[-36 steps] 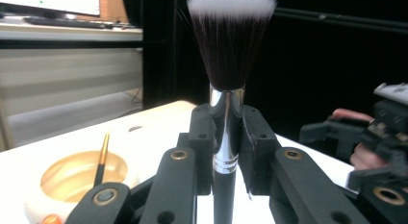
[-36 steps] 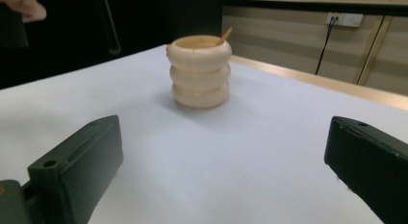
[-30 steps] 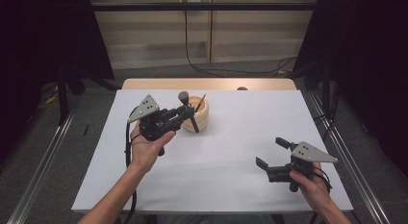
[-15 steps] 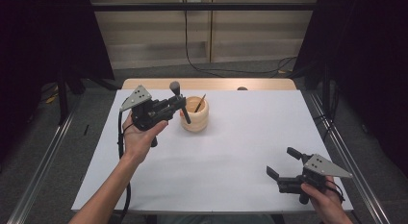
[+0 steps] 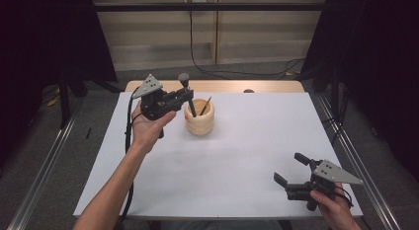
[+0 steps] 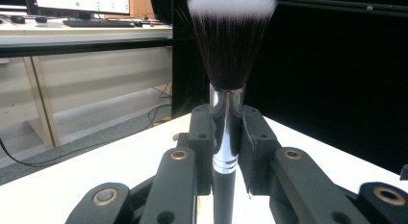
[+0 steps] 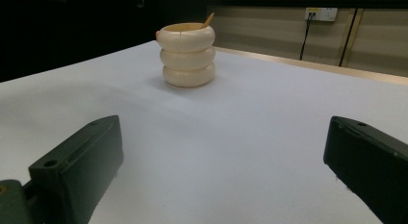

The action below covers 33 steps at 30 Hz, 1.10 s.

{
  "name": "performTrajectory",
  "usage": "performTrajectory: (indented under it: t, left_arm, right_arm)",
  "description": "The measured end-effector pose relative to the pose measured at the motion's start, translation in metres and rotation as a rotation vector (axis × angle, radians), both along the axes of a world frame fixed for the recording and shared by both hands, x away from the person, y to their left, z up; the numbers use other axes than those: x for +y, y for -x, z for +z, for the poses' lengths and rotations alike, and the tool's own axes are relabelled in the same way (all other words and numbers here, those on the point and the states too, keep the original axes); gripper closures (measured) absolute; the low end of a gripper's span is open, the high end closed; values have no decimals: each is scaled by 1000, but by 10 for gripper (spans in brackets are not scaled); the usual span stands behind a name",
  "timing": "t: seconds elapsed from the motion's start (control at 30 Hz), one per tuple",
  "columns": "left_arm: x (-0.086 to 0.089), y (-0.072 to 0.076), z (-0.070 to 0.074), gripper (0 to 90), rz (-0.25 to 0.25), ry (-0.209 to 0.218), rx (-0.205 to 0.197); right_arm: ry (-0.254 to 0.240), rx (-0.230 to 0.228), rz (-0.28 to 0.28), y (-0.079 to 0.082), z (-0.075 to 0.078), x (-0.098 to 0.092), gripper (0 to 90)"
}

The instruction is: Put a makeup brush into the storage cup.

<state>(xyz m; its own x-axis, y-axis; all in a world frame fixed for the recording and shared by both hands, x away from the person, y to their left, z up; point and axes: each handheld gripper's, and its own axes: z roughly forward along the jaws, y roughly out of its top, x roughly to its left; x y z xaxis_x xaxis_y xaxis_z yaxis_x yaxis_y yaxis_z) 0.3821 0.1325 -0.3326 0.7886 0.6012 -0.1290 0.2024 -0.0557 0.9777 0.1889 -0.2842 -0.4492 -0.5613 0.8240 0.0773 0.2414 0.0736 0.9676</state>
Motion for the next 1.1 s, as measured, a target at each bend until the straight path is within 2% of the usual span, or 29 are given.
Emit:
performTrajectory:
  t: [0.17,0.37,0.47,0.63,0.83,1.0,1.1]
  left_arm:
    - [-7,-8,1,775,17,-11,-9]
    - [-12,-20,-4,774,31,1,12]
    - [-13,-26,-7,774,54,-12,6]
    - [-15,-33,-12,774,51,-34,7]
    - [-17,-41,-20,774,52,-39,19]
    - [-22,-44,-27,774,47,-67,26]
    - [-26,-44,-30,774,44,-63,32]
  right_arm:
    - [-3,14,15,0,0,1,2]
    - [2,2,16,0,0,0,1]
    - [-4,3,11,-2,0,-1,2]
    - [-5,2,11,-2,0,-1,2]
    - [8,-1,16,-2,0,-1,1]
    - [9,0,17,-2,0,-1,1]
    - [13,0,16,-3,0,-1,1]
